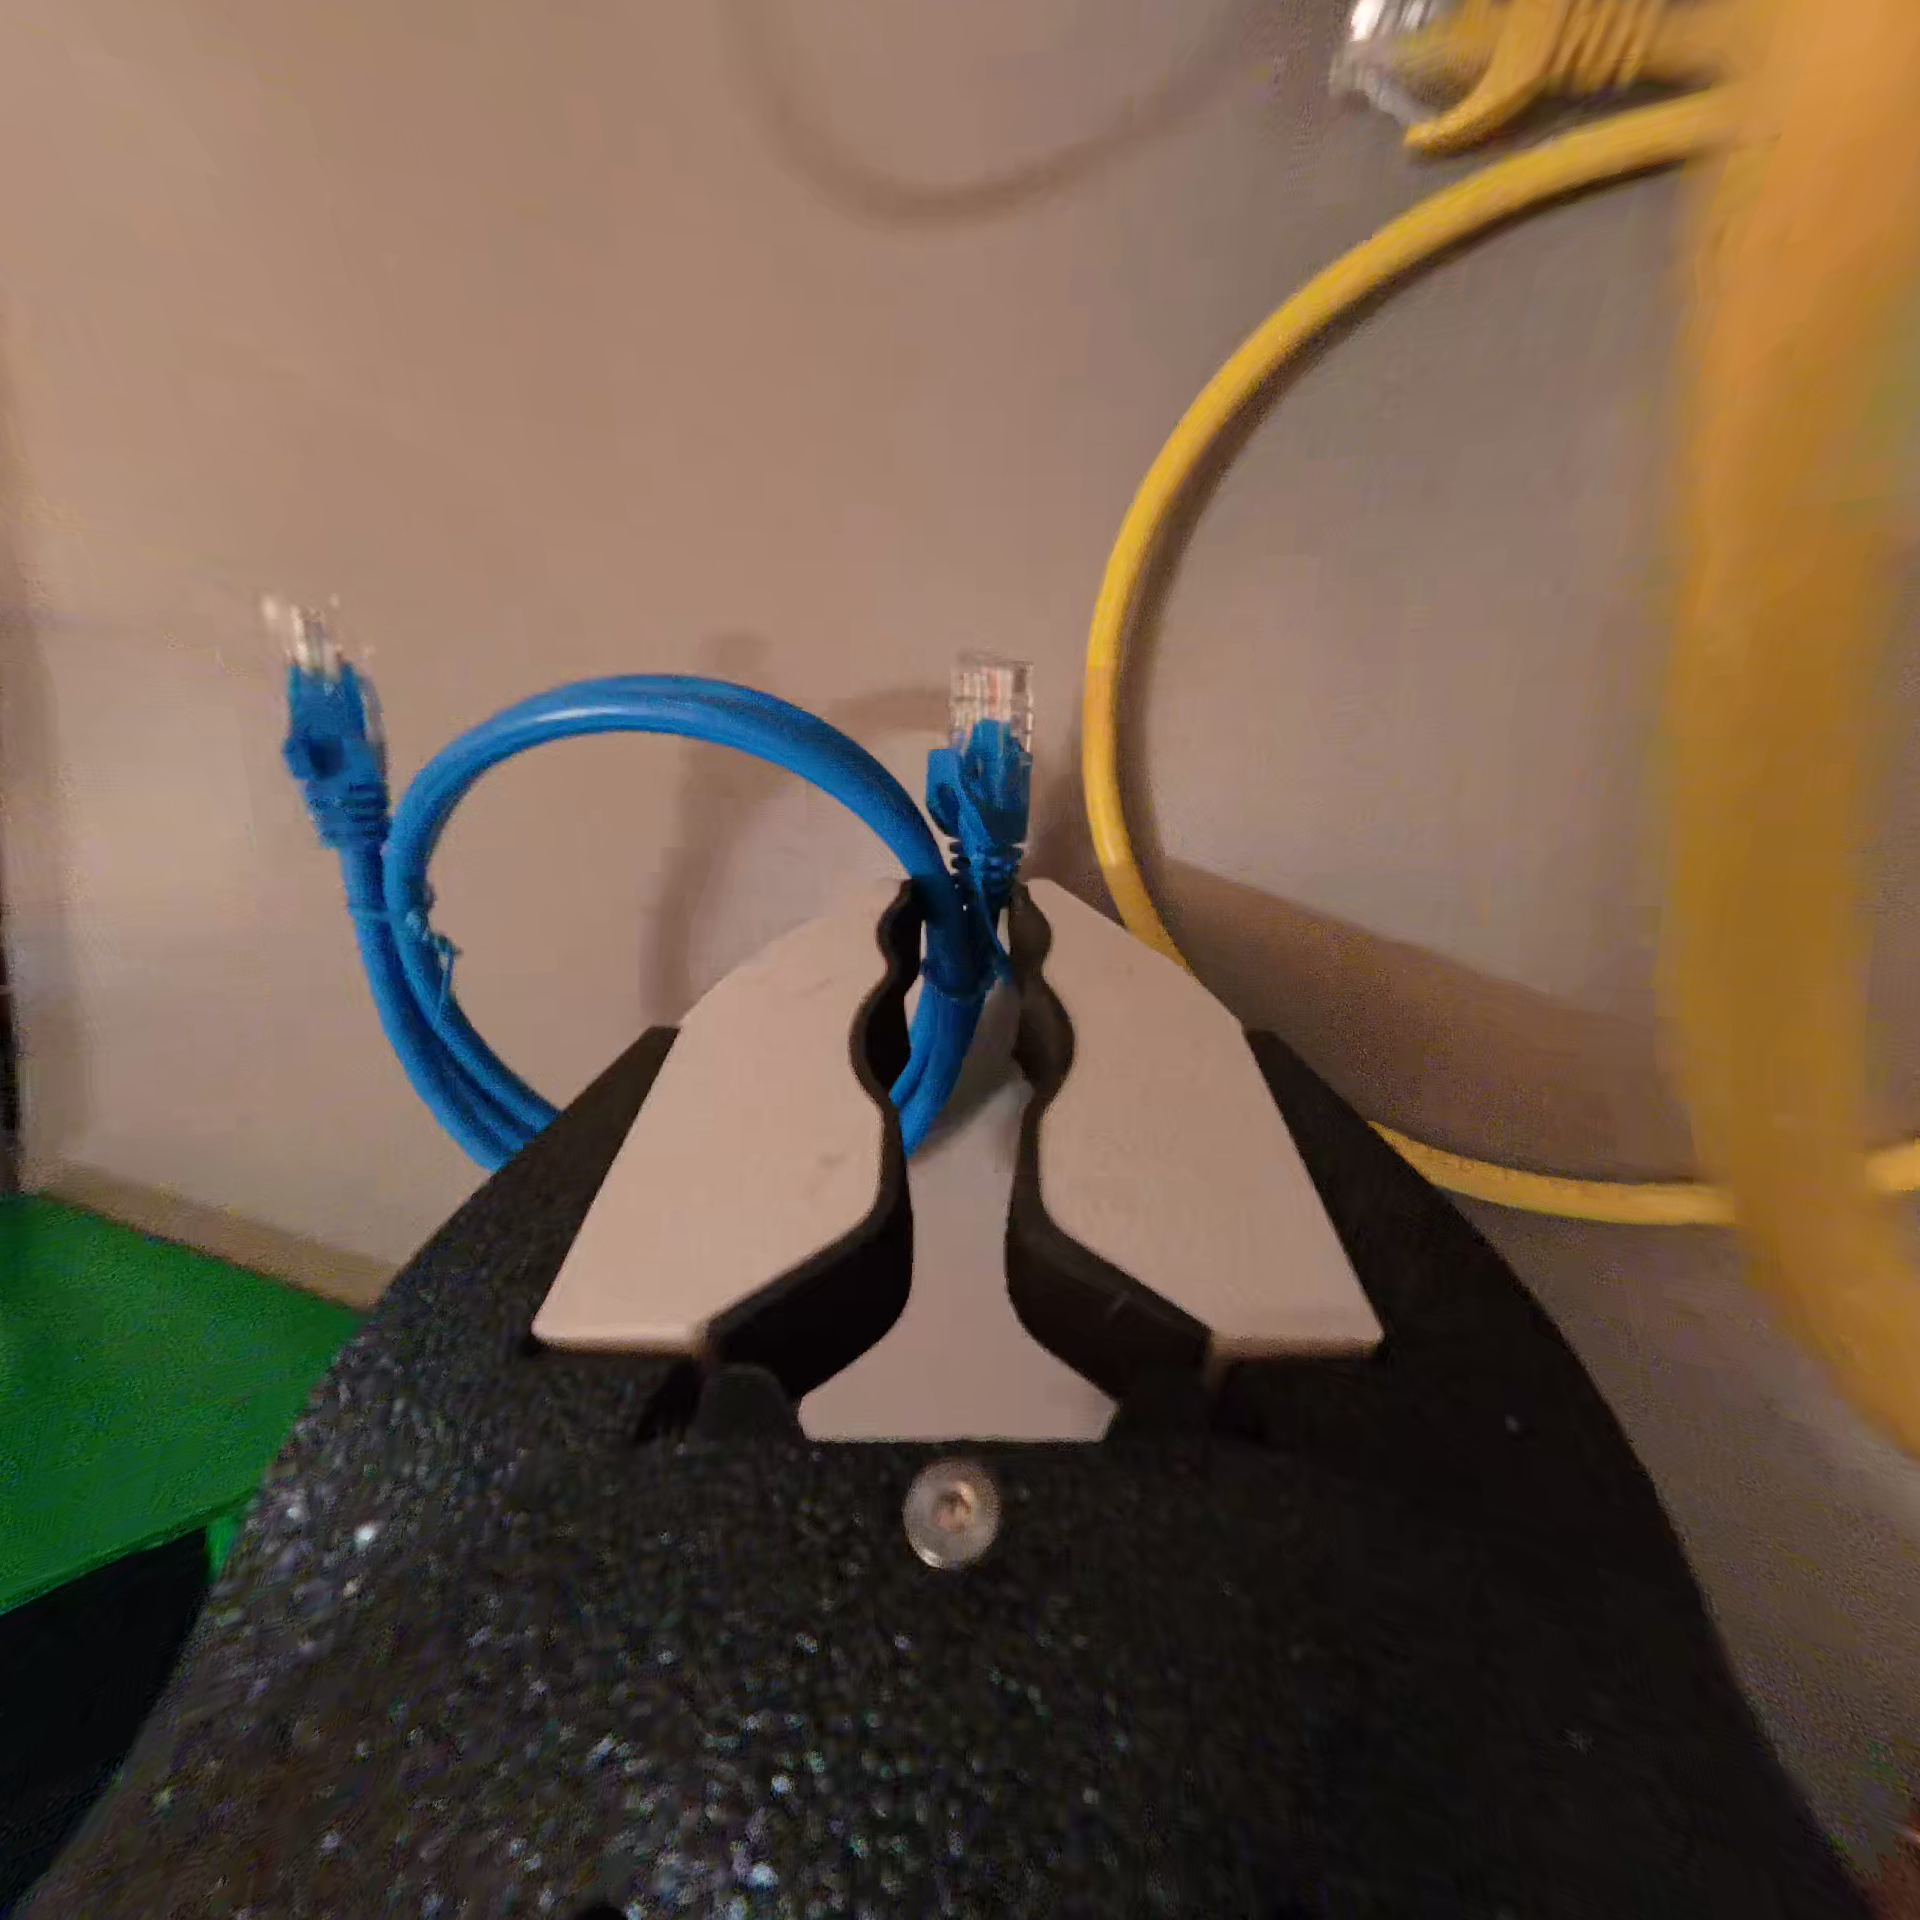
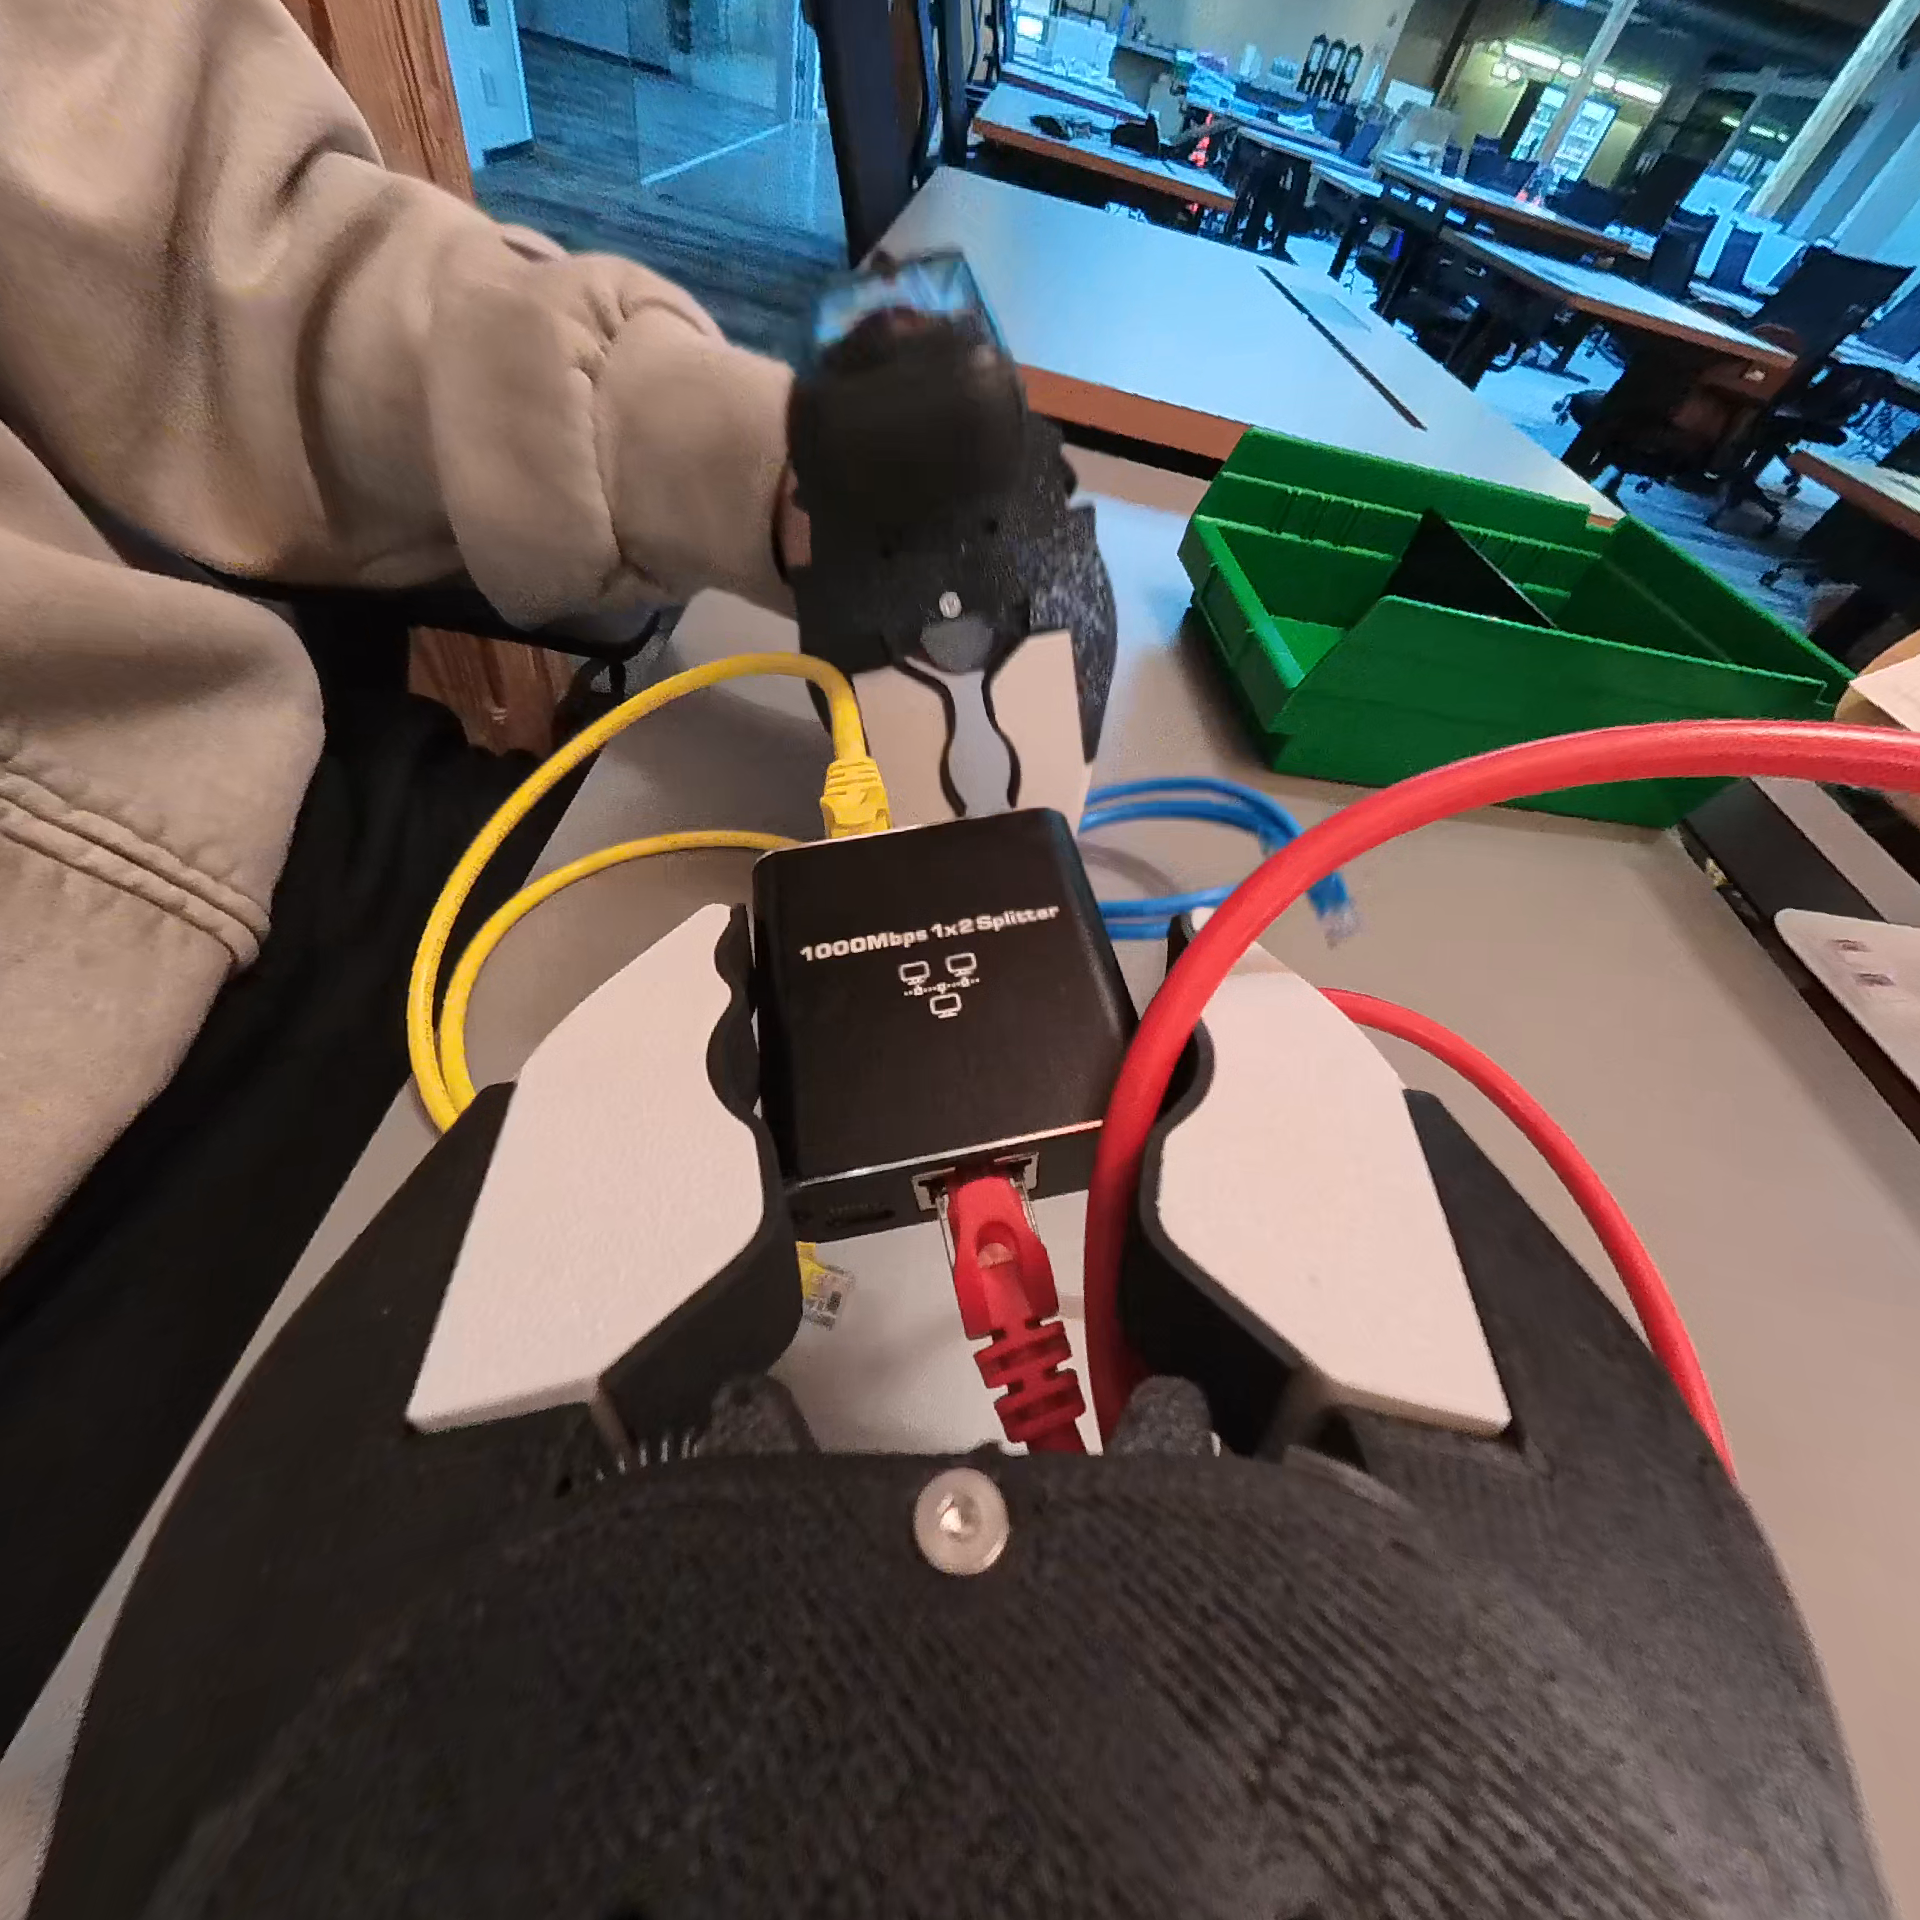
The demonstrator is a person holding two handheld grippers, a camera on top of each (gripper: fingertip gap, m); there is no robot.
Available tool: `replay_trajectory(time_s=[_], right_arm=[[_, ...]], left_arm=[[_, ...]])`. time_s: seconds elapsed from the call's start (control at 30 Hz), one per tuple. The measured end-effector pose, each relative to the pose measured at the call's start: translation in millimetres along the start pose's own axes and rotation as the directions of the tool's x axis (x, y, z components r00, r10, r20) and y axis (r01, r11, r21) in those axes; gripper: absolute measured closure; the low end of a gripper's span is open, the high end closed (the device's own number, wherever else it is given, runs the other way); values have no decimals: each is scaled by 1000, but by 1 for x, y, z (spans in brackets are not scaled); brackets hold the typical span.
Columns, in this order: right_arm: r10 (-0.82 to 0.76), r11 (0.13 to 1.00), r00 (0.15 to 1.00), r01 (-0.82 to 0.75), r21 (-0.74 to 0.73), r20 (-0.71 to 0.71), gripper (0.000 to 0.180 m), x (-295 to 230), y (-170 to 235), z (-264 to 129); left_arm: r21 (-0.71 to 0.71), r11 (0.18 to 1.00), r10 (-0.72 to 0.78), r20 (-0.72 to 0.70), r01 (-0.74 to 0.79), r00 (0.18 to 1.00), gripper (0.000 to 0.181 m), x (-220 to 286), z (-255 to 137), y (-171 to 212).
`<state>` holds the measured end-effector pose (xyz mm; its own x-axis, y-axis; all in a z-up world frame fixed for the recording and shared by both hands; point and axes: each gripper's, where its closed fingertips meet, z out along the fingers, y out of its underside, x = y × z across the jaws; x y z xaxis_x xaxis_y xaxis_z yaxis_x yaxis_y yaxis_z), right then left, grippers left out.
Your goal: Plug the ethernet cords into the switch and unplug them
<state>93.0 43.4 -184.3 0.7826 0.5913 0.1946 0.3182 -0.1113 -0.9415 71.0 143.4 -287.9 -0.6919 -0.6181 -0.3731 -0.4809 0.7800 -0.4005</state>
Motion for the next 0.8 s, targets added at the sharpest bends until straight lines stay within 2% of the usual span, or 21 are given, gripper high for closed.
replay_trajectory(time_s=[0.23, 0.37, 0.47, 0.5, 0.57, 0.63, 0.7, 0.8], right_arm=[[11, 1000, 1000, -11, -2, -3, 103, 2, 4, -6], [11, 1000, 1000, -11, 0, -6, 103, 3, 5, -10], [10, 1000, 1000, -10, 4, -7, 103, 3, 5, -14], [11, 1000, 1000, -11, 5, -7, 103, 3, 6, -15], [13, 1000, 1000, -13, 4, -3, 103, 2, 6, -16], [12, 1000, 1000, -12, 1, 8, 103, 0, 7, -17], [9, 1000, 1000, -9, -3, 22, 103, -3, 7, -18], [9, 1000, 999, -9, -8, 40, 103, -6, 8, -18]], left_arm=[[60, 983, -169, -111, 176, 979, 164, 8, 19, 3], [106, 960, -235, -205, 261, 950, 154, 7, 11, -1], [141, 920, -295, -366, 366, 883, 151, 8, -5, -12], [108, 909, -320, -436, 402, 841, 152, 10, -8, -12], [32, 898, -372, -479, 439, 796, 161, 6, -5, -5], [-10, 903, -375, -506, 430, 777, 161, 7, -2, -3], [13, 922, -319, -539, 387, 779, 163, 13, -4, -9], [59, 955, -219, -517, 290, 827, 165, 17, -2, -15]])
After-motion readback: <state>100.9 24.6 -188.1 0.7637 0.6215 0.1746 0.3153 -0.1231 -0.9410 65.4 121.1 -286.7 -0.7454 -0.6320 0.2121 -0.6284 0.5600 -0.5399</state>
